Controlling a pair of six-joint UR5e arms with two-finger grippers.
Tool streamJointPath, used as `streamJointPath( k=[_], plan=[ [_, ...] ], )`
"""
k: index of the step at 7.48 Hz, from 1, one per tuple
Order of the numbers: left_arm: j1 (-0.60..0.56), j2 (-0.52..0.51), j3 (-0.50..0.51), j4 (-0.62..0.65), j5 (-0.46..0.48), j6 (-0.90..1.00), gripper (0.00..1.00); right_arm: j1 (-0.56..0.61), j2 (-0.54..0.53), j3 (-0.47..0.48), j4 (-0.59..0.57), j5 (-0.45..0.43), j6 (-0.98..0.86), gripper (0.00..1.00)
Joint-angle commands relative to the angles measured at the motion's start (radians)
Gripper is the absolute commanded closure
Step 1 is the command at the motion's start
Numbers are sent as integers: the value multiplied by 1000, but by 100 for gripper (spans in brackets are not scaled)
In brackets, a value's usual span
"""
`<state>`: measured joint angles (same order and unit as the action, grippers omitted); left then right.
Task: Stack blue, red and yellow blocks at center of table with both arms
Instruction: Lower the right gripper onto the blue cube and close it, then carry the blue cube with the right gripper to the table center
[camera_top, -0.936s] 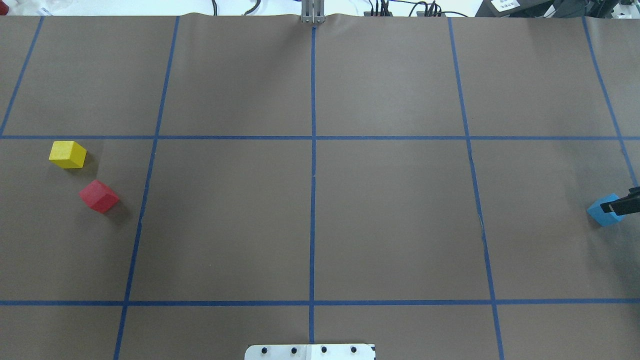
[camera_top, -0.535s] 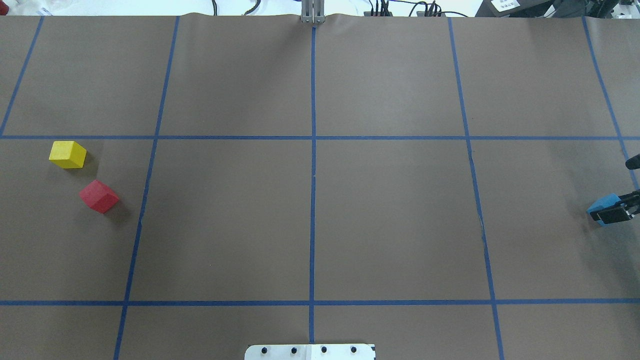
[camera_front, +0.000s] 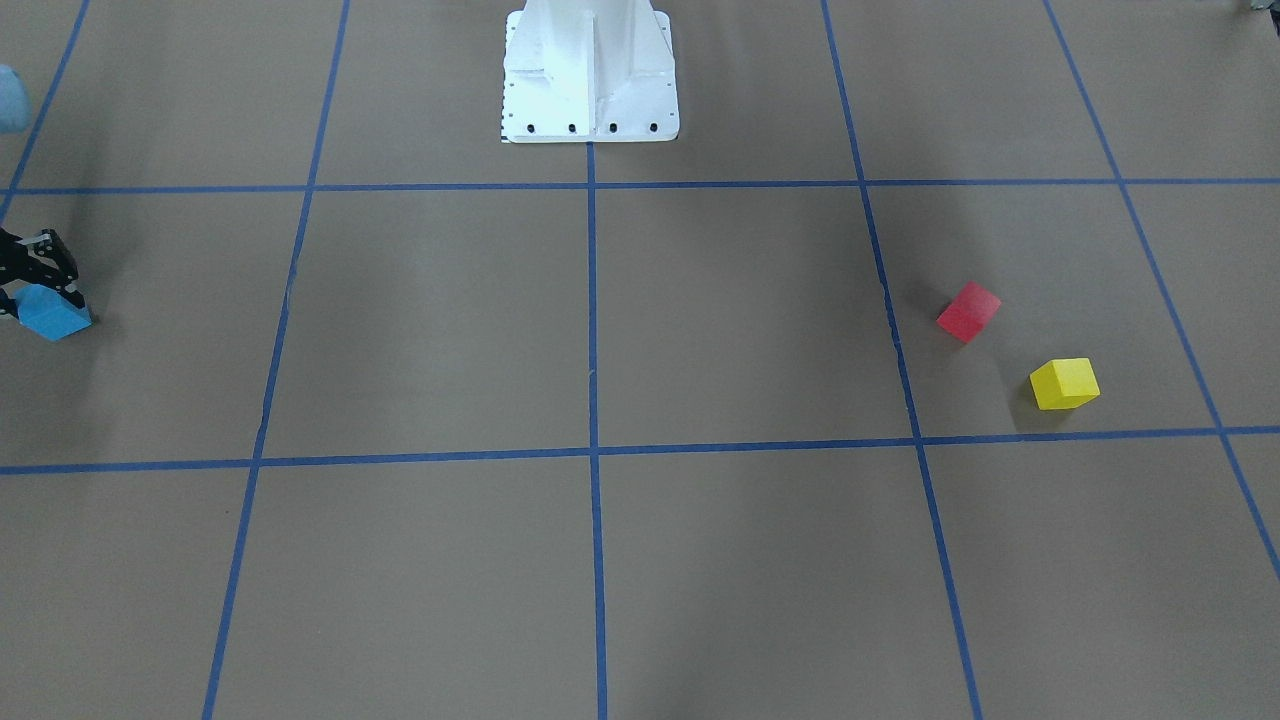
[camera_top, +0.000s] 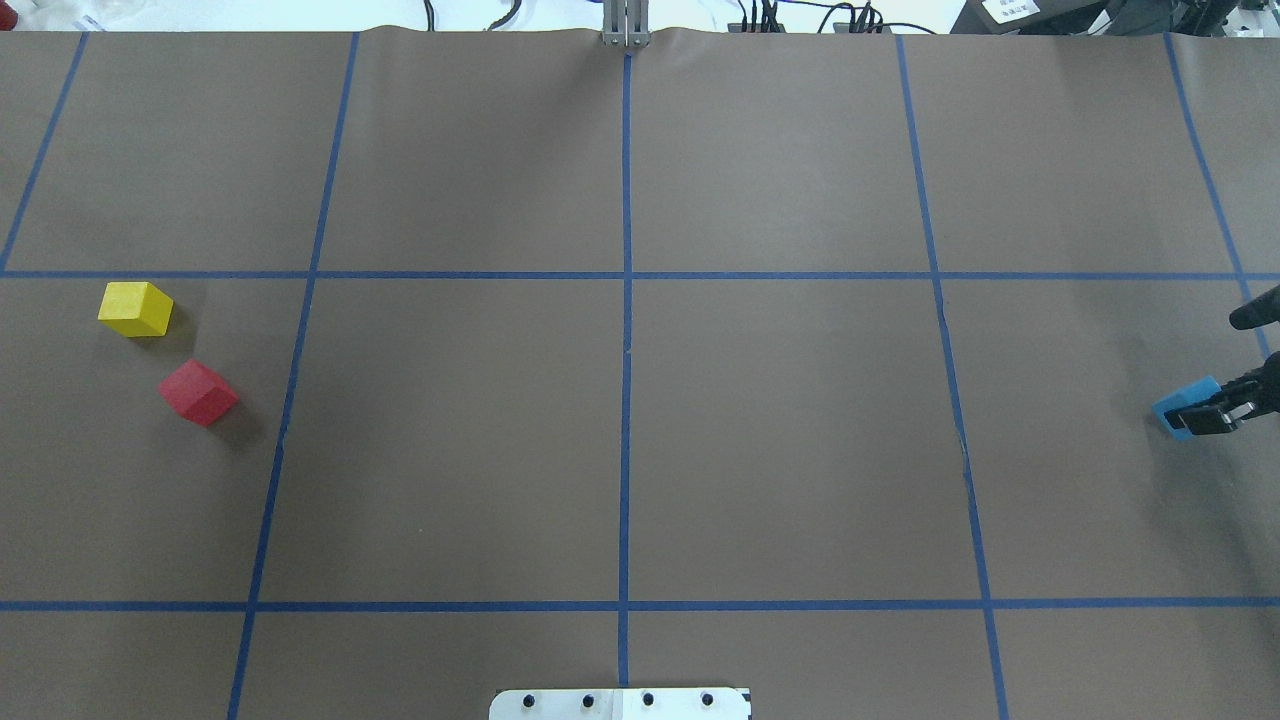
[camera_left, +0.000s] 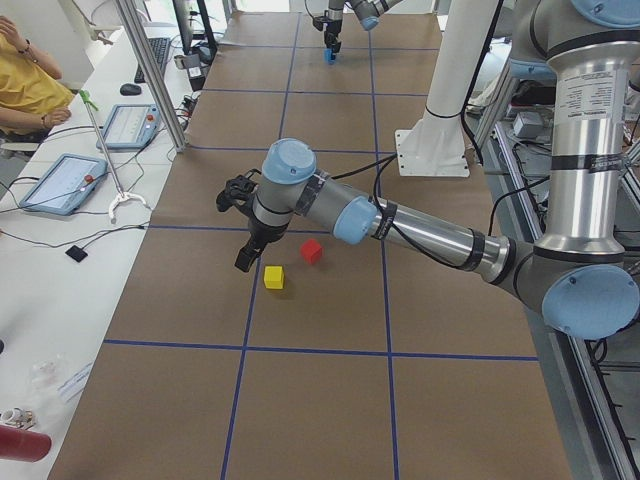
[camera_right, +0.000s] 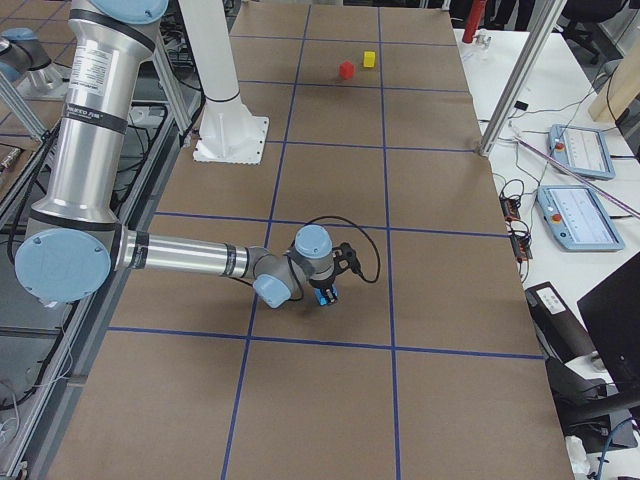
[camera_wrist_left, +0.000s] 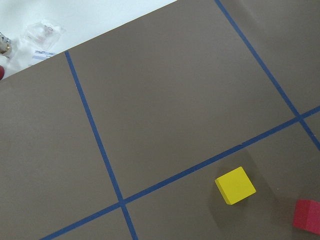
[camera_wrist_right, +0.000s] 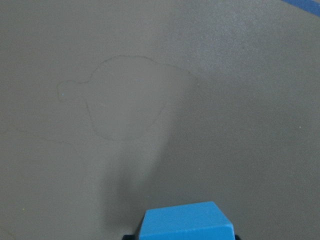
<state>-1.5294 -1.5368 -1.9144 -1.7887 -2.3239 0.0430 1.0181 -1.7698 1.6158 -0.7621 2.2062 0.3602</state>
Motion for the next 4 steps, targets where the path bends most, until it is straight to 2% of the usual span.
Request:
streamJointPath(
  k=[1, 2, 3, 4],
  plan=[
    [0, 1, 6, 0, 0, 0, 0, 11, 212, 45, -258, 7, 96, 100],
    [0, 1, 9, 0, 0, 0, 0, 7, 349, 32, -355, 4, 211, 100],
    [0, 1, 11, 0, 0, 0, 0, -47, 460, 30, -441, -9, 283, 100],
    [0, 1, 11, 0, 0, 0, 0, -132, 616, 16, -550, -79, 439, 100]
  ],
)
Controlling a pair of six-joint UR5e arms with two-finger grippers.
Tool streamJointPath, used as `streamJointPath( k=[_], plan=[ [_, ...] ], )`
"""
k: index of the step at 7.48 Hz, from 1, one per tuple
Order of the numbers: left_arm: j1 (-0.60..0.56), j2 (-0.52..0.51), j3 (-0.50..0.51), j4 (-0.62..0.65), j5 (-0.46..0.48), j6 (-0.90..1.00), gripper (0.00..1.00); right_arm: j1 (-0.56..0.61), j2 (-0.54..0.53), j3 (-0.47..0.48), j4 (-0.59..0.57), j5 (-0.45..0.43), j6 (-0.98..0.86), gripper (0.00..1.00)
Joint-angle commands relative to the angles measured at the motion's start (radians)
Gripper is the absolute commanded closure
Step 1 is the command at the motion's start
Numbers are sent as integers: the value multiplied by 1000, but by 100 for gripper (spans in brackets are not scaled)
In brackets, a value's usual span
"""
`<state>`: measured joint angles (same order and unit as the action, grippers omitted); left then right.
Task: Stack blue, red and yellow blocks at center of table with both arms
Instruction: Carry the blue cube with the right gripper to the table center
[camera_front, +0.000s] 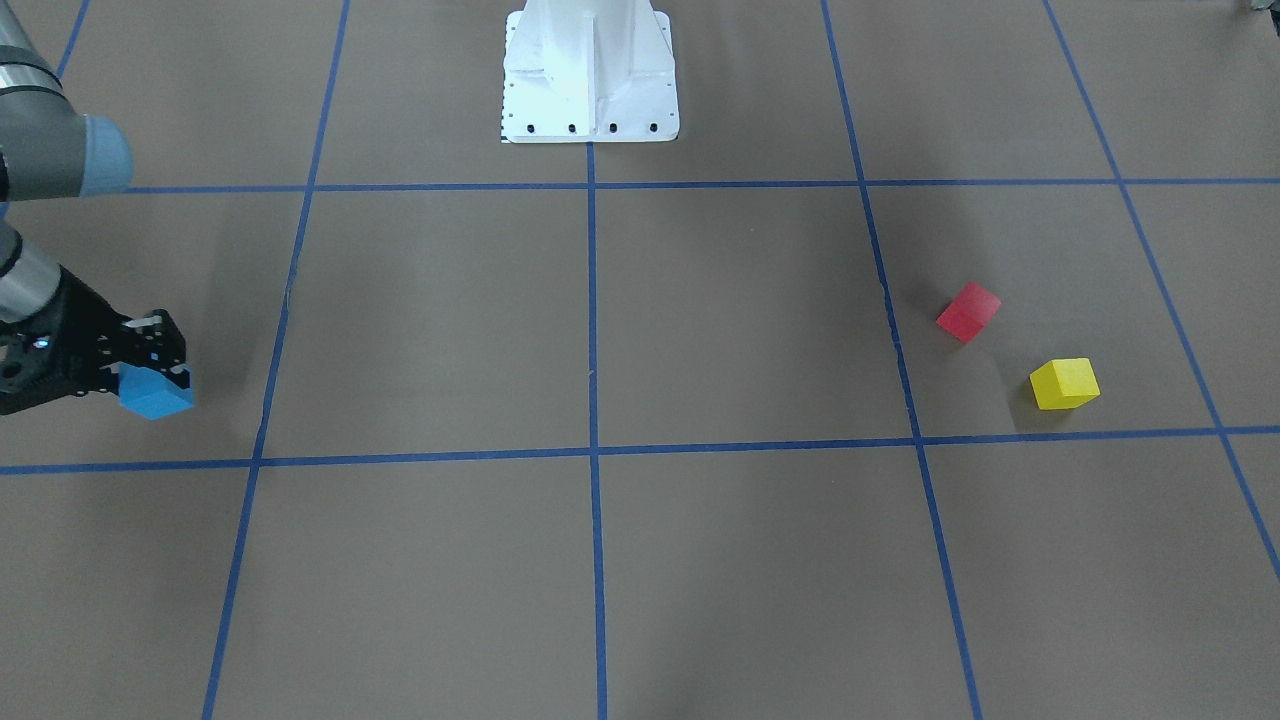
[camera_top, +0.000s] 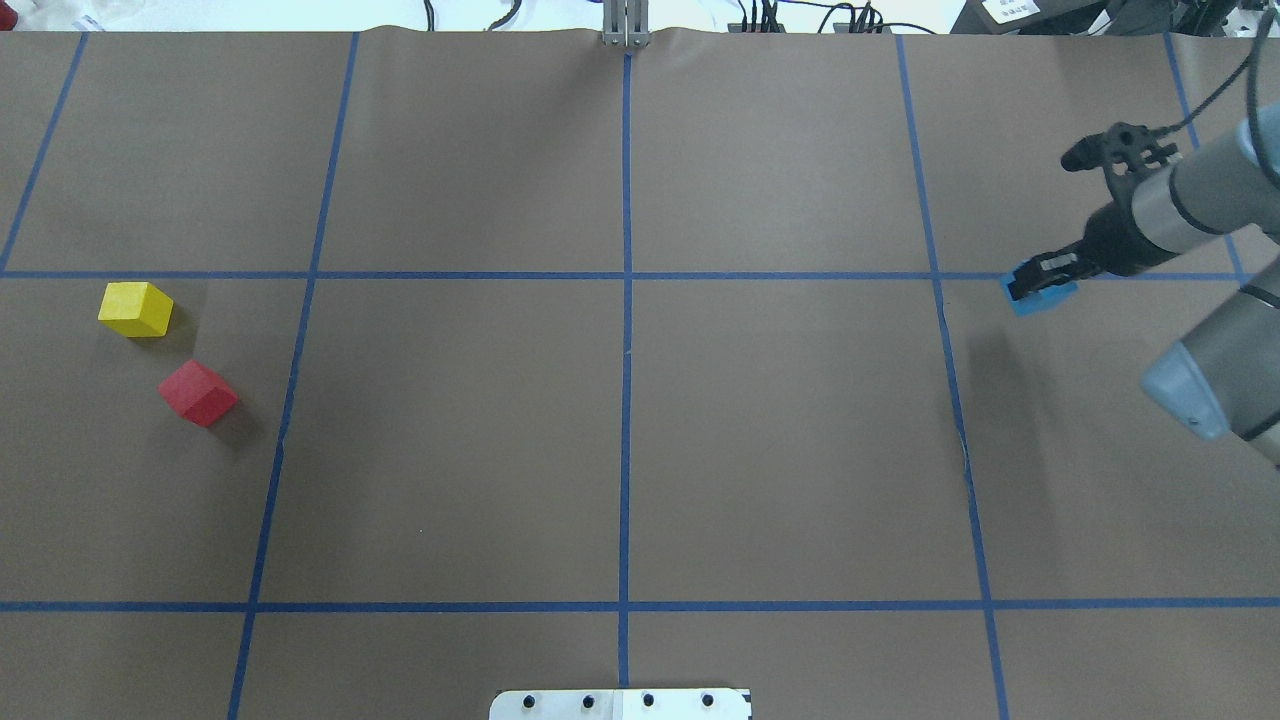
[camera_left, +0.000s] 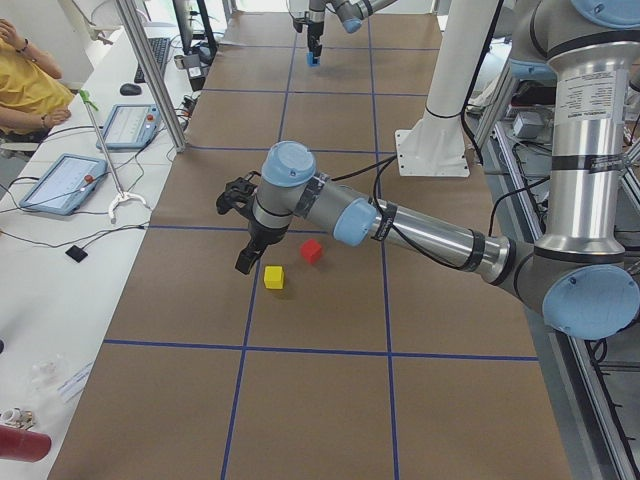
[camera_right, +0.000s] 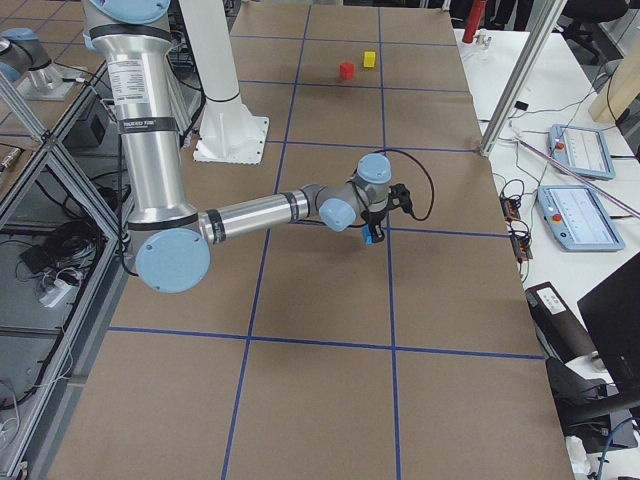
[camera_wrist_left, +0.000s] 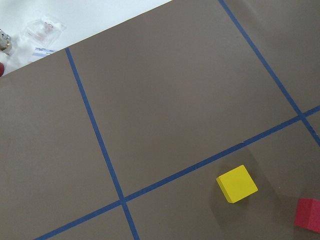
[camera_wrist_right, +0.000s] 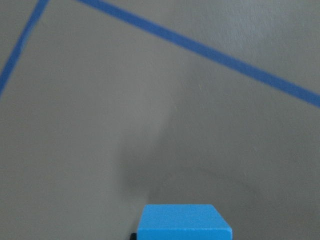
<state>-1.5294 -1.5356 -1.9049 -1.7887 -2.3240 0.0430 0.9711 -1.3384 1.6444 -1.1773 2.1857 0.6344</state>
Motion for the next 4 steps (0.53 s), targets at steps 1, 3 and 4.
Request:
streamJointPath(
  k=[1, 3, 4],
  plan=[
    [0, 2, 3, 0, 0, 0, 0, -150, 338, -61, -218, -128, 289, 100],
    [0, 2, 4, 2, 0, -5, 0, -254, 553, -206, -226, -223, 472, 100],
    [0, 2, 4, 0, 0, -15, 0, -312, 647, -309, -225, -274, 520, 100]
  ],
)
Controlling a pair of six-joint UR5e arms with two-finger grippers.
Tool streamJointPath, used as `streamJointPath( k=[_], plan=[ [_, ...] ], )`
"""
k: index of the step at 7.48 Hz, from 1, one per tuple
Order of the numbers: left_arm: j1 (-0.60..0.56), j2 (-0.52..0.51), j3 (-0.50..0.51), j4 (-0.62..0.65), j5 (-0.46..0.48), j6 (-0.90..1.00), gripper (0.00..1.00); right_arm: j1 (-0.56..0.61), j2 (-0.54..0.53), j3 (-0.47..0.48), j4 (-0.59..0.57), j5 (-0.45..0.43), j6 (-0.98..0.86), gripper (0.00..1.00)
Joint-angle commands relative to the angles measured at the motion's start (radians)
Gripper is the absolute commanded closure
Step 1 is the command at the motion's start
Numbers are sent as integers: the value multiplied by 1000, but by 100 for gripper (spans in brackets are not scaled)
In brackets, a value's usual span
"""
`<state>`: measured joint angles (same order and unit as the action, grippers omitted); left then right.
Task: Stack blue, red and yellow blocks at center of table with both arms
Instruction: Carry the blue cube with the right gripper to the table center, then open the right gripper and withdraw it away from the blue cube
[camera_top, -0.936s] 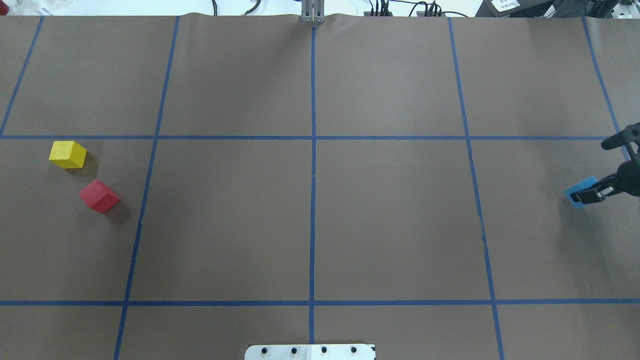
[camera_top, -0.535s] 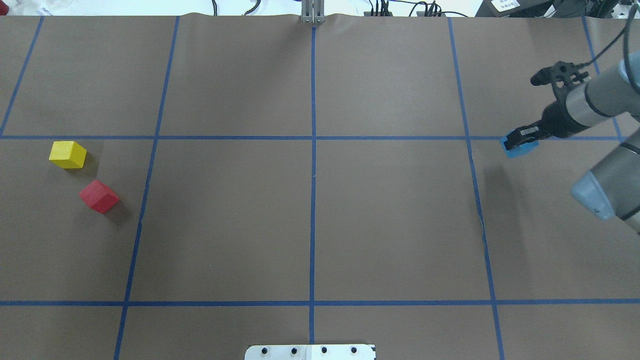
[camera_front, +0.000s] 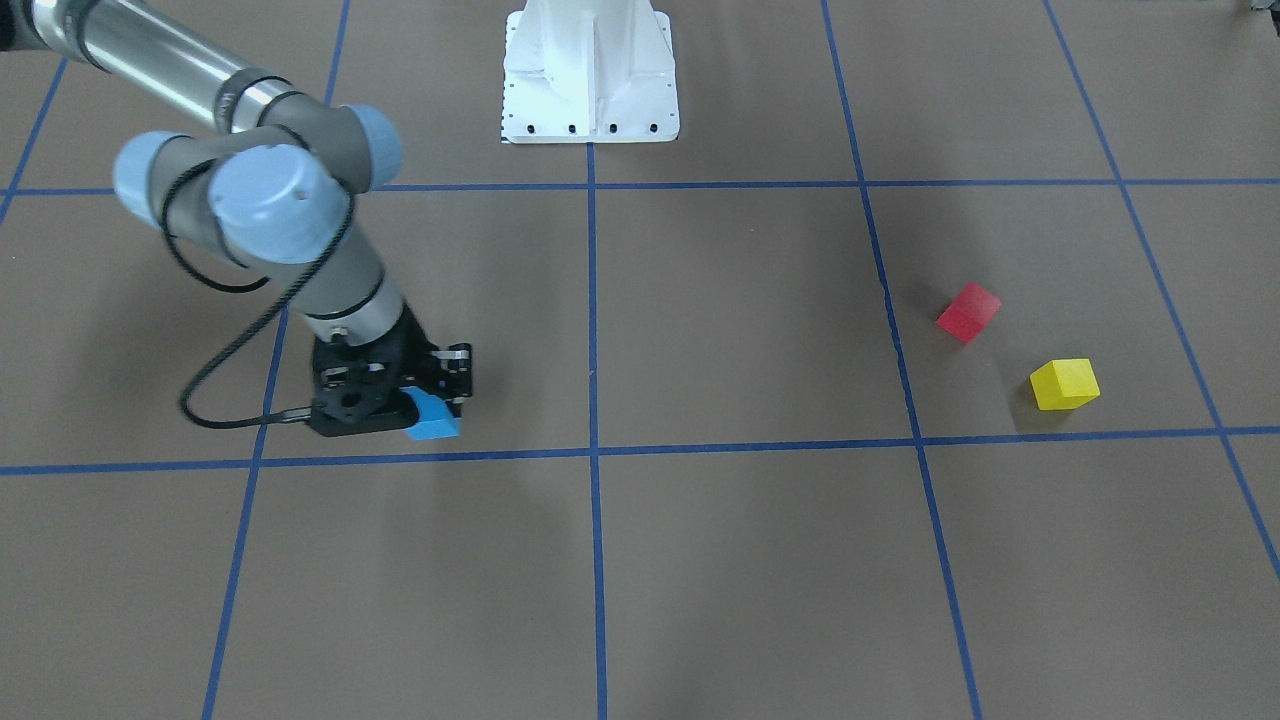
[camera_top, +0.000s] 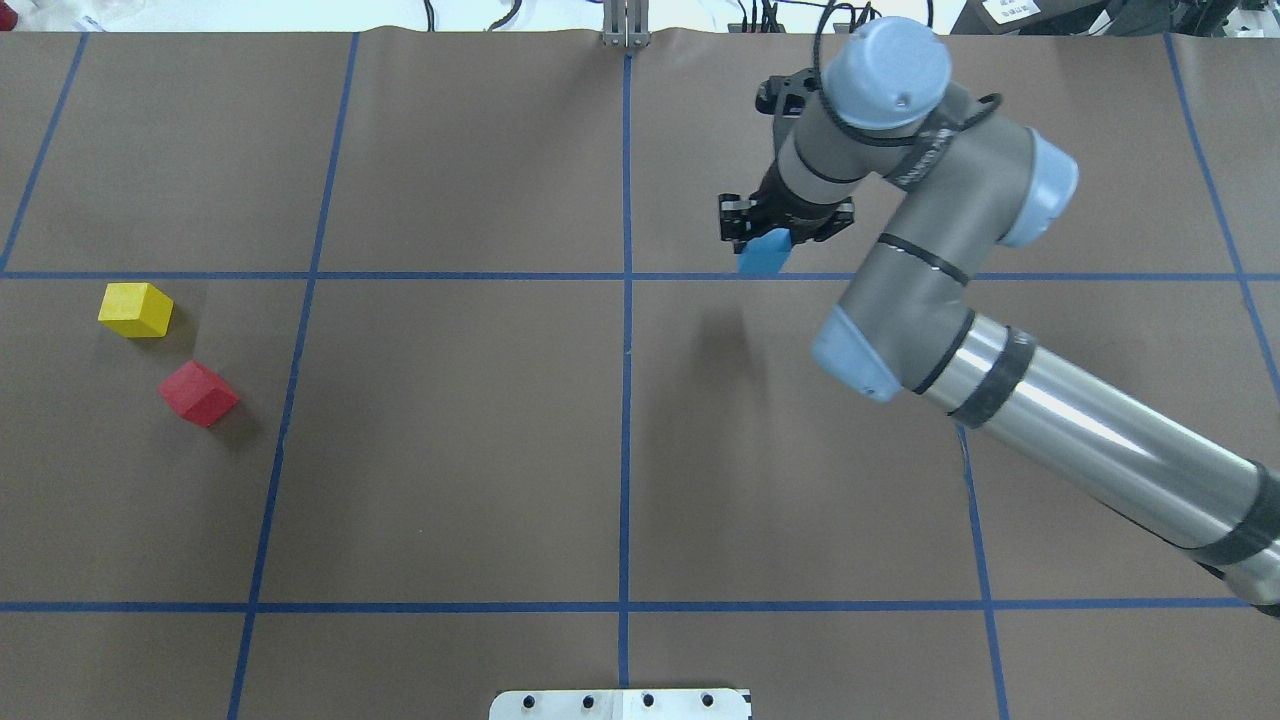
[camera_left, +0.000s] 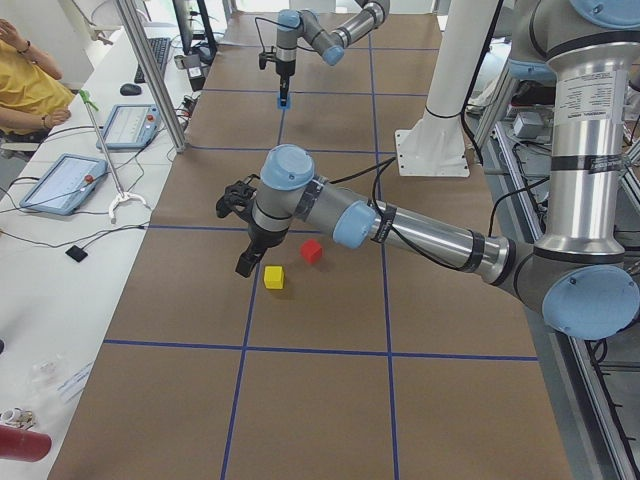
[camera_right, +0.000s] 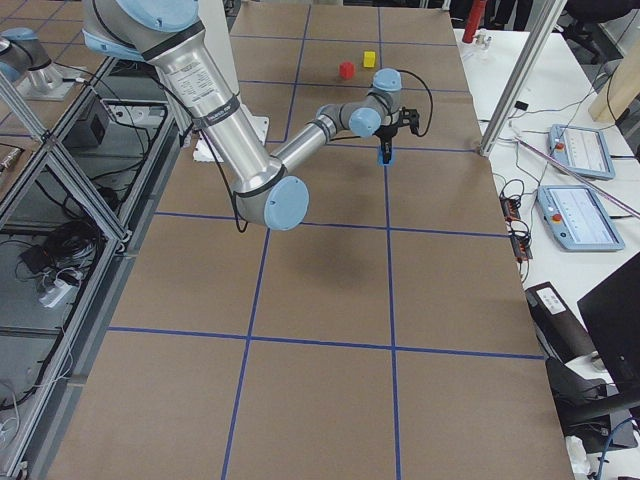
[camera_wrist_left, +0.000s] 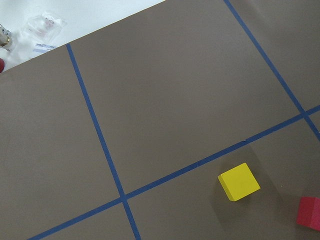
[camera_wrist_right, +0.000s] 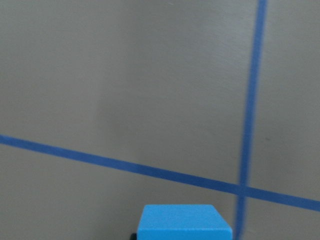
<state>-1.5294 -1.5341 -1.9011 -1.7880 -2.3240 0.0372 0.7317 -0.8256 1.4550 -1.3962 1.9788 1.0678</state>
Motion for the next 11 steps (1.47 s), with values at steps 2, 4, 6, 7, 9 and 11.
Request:
streamJointPath(
  k=[2, 4, 6, 7, 9, 11],
  plan=[
    [0, 0, 4, 1, 0, -11, 0, -152, 174, -177, -4, -136, 135, 100],
    [0, 0, 8, 1, 0, -11, 0, -195, 171, -185, -4, -187, 133, 60],
    [0, 0, 7, 1, 0, -10, 0, -213, 172, -185, -1, -205, 135, 2],
    [0, 0, 5, 1, 0, -11, 0, -215, 171, -185, -1, -207, 139, 0],
    [0, 0, 5, -1, 0, -10, 0, -198, 169, -177, 2, -207, 135, 0],
    [0, 0, 10, 1, 0, -10, 0, -74, 172, -139, -7, -169, 121, 0]
  ],
)
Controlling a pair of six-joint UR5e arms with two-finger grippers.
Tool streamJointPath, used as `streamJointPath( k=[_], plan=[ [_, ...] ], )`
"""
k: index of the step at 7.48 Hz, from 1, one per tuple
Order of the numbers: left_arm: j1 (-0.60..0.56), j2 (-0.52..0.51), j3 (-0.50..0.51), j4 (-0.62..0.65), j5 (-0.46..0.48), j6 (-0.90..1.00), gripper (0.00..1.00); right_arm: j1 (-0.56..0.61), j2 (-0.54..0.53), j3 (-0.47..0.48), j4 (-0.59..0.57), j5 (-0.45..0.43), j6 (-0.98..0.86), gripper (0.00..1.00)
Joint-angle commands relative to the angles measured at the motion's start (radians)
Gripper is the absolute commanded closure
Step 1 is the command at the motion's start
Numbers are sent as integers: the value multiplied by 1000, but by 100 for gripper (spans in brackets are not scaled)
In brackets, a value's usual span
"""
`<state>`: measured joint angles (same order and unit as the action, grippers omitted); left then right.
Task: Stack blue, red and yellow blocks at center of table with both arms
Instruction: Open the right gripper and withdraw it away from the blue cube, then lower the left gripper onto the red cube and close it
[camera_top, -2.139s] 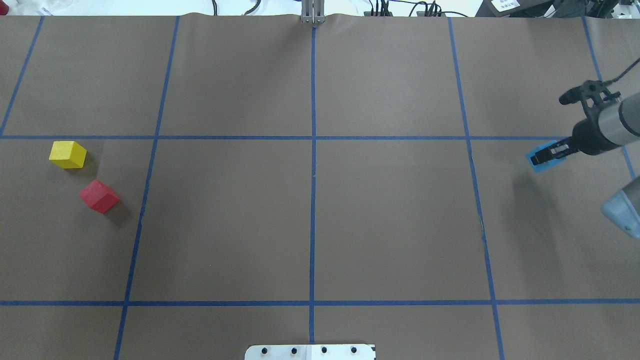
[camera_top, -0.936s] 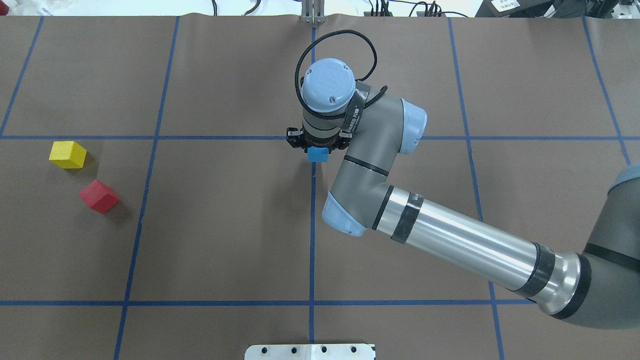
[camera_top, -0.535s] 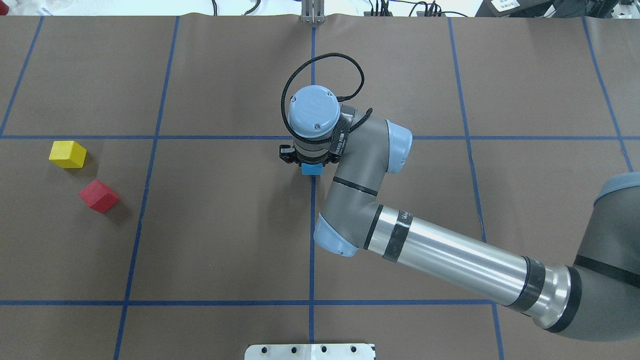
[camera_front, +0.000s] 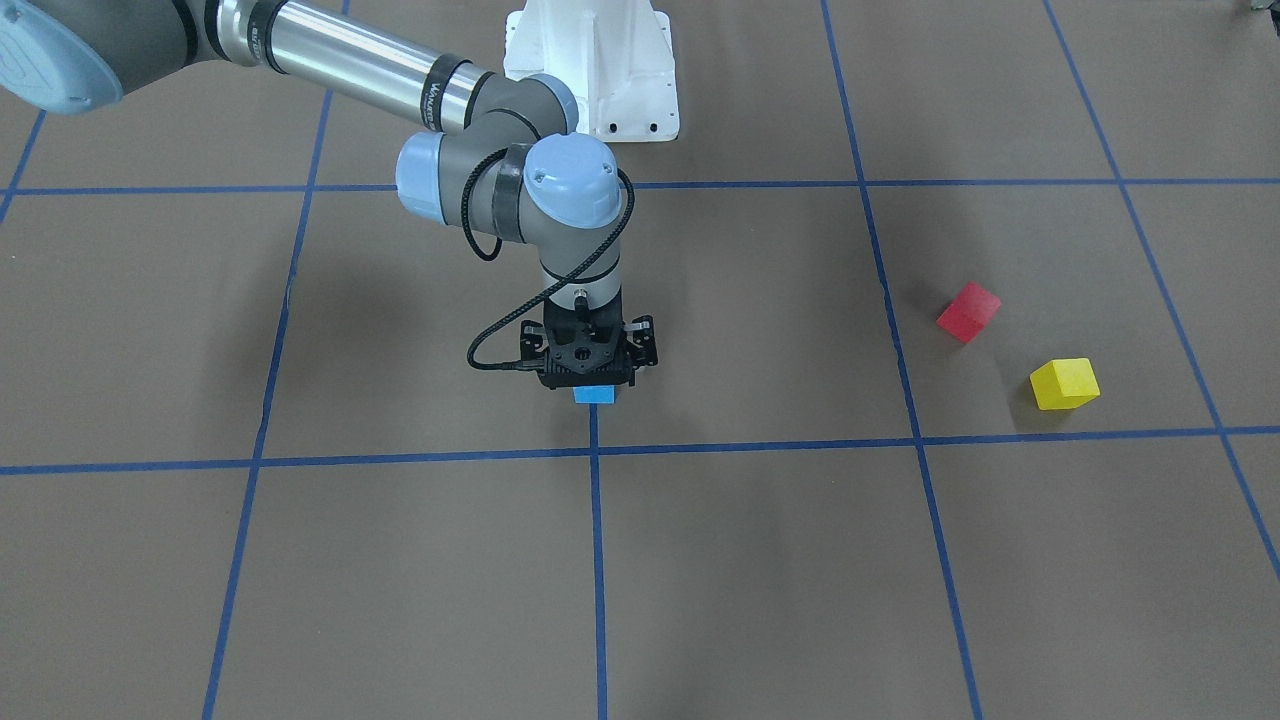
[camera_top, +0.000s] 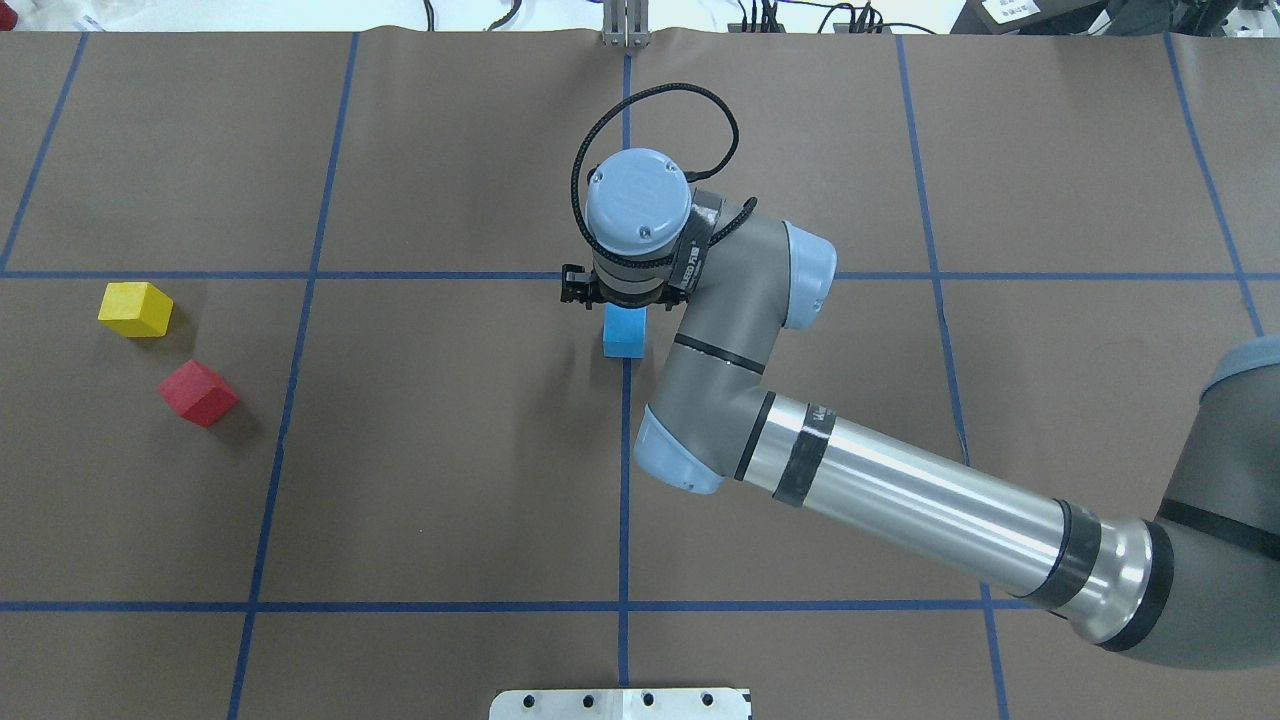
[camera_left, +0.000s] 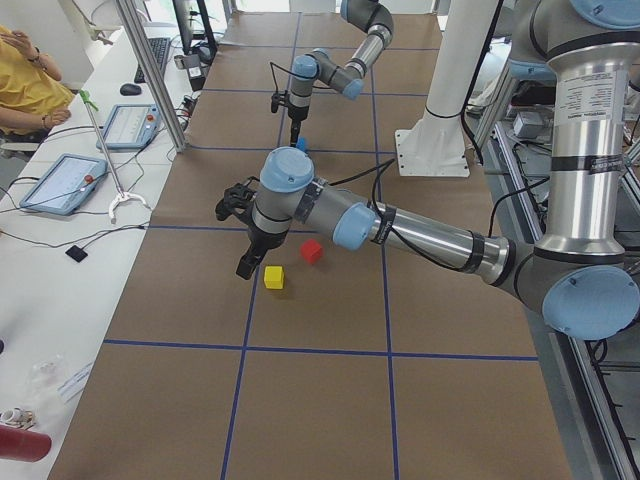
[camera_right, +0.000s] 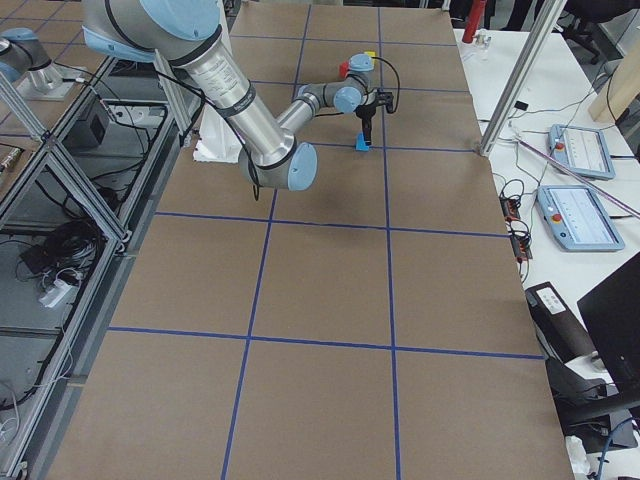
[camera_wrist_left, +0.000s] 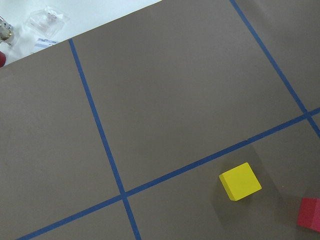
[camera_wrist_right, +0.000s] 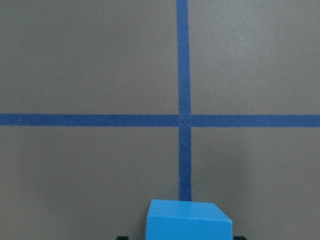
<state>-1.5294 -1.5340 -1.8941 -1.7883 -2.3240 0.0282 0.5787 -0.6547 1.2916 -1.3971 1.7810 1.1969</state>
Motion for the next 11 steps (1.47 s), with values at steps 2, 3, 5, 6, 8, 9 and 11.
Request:
streamJointPath(
  k=[2, 3, 5, 6, 8, 9, 11],
  plan=[
    [2, -3, -25, -17, -2, -29, 0, 323, -23, 53, -73, 257, -175, 0],
    [27, -12, -23, -84, 0, -84, 0, 454, -79, 124, -167, 337, -359, 0],
    [188, -12, -19, -256, 3, -305, 0, 710, -355, 300, -233, 464, -791, 0],
    [292, -11, -8, -334, 15, -409, 0, 809, -478, 327, -235, 477, -1023, 0],
    [519, -12, 13, -376, 169, -424, 0, 956, -664, 325, -231, 526, -1370, 0],
    [597, -20, 80, -443, 255, -422, 0, 993, -722, 328, -224, 549, -1439, 0],
    [649, -38, 258, -668, 296, -424, 0, 1003, -735, 331, -224, 552, -1444, 0]
  ],
)
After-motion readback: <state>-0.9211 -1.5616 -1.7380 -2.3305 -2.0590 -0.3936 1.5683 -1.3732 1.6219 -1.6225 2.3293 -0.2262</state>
